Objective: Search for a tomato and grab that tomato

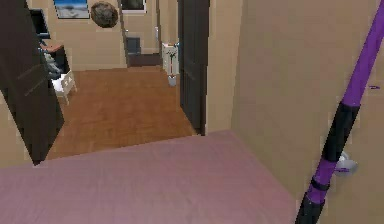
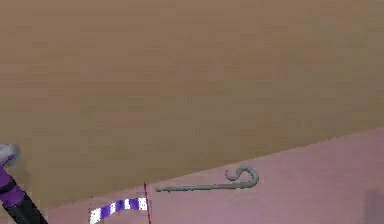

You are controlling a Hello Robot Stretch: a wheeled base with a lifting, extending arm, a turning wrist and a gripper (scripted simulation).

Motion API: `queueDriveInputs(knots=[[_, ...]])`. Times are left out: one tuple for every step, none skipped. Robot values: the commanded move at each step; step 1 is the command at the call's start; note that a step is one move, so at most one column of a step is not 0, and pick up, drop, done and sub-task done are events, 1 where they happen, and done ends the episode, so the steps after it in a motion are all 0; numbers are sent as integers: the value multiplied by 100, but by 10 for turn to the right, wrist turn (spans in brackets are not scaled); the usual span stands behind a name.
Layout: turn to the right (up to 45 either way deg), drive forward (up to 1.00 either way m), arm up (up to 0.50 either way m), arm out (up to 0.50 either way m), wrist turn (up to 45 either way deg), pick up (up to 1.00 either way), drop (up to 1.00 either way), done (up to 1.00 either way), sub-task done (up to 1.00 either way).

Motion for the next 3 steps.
queueDriveInputs(knots=[[-120,0,0,0,0,0,0,0,0],[0,100,0,0,0,0,0,0,0],[0,100,0,0,0,0,0,0,0]])
